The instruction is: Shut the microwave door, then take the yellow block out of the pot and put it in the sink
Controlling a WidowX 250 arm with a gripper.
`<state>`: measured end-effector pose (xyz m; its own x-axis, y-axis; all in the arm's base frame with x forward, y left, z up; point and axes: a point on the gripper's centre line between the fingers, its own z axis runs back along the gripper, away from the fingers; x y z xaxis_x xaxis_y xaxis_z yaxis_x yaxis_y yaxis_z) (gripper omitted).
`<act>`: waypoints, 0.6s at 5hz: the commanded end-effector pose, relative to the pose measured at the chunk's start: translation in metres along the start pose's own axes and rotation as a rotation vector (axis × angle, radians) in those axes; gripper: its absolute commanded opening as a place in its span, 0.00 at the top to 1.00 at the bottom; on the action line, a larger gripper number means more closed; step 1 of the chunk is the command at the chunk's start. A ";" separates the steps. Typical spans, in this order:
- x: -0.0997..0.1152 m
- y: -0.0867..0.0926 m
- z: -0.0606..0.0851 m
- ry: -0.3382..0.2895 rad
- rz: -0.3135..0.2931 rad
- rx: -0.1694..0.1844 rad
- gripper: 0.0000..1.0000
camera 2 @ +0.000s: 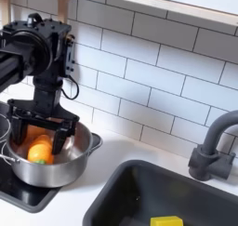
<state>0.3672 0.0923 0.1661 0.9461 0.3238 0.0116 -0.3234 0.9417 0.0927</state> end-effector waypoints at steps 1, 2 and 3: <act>-0.003 -0.002 -0.003 0.009 0.047 -0.014 0.00; -0.007 0.000 -0.009 0.022 0.065 -0.026 0.00; -0.008 0.000 -0.018 0.022 0.075 -0.046 0.00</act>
<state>0.3593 0.0916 0.1497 0.9197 0.3926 0.0005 -0.3922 0.9187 0.0464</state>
